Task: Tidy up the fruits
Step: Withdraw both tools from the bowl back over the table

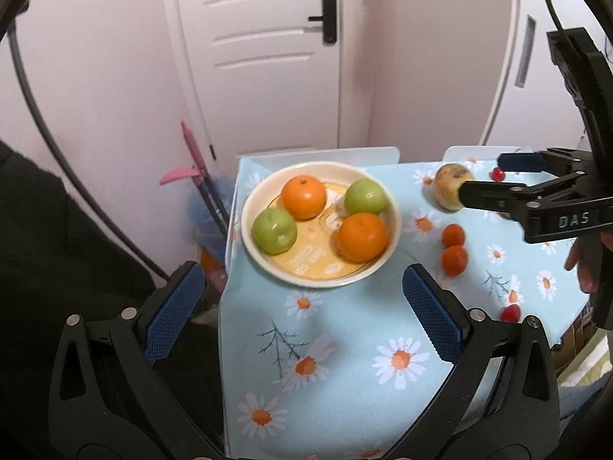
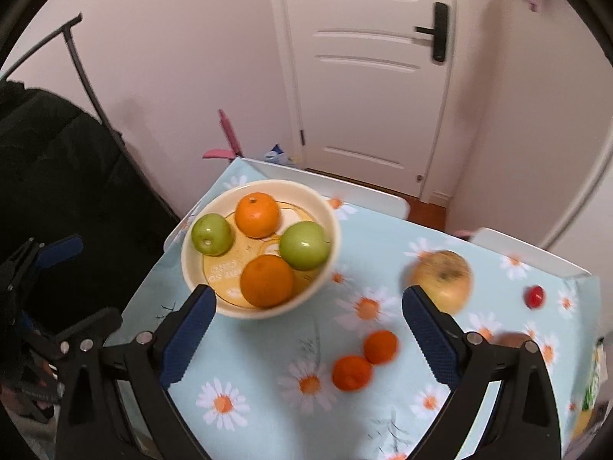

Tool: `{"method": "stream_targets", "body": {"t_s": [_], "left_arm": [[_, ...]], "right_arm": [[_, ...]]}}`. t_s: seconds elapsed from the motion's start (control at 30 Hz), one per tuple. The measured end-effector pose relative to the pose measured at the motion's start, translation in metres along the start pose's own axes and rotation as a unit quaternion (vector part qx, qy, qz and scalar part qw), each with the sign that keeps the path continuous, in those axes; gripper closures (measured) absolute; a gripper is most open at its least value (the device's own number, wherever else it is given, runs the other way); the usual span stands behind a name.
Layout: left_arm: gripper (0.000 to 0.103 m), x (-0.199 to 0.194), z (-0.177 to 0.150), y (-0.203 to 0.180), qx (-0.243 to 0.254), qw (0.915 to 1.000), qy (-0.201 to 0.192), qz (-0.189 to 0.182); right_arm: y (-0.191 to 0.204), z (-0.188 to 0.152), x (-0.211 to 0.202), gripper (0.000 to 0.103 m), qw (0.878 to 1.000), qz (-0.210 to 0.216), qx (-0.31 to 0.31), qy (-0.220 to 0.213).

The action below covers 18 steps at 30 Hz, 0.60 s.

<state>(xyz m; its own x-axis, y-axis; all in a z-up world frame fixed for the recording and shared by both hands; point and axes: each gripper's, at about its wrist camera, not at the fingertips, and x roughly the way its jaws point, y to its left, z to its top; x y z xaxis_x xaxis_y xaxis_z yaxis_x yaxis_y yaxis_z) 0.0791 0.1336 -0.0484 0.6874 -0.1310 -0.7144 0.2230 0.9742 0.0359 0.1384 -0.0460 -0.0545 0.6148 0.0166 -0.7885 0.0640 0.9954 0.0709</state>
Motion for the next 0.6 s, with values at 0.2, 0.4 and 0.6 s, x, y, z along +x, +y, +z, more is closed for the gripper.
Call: {"method": "stream_targets", "body": {"t_s": [0.2, 0.4, 0.6], "left_arm": [[0.0, -0.006, 0.008, -0.024, 0.004, 0.9999, -0.01, -0.006], [0.0, -0.012, 0.009, -0.06, 0.0, 0.9999, -0.01, -0.01], [0.0, -0.006, 0.007, -0.096, -0.014, 0.9997, 0.0, -0.021]], "right_arm": [[-0.034, -0.012, -0.038, 0.006, 0.999, -0.024, 0.022, -0.014], [-0.072, -0.032, -0.068, 0.006, 0.998, -0.047, 0.027, -0.022], [-0.109, -0.056, -0.087, 0.006, 0.998, -0.058, 0.022, -0.014]]}}
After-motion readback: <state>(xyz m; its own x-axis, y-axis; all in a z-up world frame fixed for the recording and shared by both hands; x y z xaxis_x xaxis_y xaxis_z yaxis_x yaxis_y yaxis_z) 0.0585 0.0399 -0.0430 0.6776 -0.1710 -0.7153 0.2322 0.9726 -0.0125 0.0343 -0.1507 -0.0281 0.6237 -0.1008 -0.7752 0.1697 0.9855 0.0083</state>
